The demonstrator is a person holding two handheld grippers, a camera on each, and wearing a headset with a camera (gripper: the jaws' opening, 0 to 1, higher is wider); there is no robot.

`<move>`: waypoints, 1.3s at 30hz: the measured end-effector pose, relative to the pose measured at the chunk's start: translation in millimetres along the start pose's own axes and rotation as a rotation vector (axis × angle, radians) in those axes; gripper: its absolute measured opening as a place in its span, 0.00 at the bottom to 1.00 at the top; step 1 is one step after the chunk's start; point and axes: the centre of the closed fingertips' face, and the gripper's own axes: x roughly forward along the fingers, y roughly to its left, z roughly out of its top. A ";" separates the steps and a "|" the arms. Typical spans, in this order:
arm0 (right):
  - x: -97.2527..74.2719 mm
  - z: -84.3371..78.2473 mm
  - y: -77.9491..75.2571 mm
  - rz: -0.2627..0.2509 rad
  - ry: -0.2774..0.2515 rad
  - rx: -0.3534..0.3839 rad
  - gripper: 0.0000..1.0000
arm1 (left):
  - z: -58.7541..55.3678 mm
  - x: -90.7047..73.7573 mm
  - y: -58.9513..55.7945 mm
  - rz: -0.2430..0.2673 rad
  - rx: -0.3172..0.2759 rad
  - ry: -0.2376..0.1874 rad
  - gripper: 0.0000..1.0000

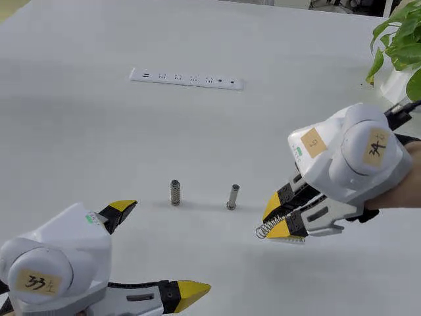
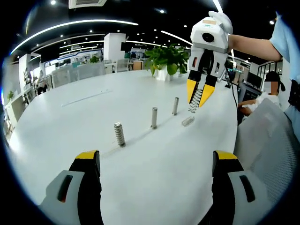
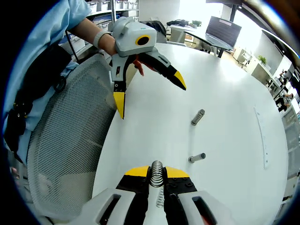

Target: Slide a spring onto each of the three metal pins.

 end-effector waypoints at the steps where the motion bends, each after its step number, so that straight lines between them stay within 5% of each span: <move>1: -0.8 1.0 -3.2 -0.003 0.004 -0.007 0.07 | -0.5 -0.3 0.7 0.001 -0.002 0.002 0.99; 10: -1.2 1.5 -39.0 -0.008 0.071 -0.082 0.07 | -2.2 1.9 3.8 0.002 -0.012 0.002 0.99; 23: 5.7 4.5 -71.1 0.001 0.183 -0.172 0.07 | -3.8 2.2 8.6 0.006 -0.026 0.002 0.98; 39: 12.3 4.1 -73.2 0.057 0.246 -0.210 0.07 | -6.9 1.6 12.7 0.020 -0.057 -0.008 0.97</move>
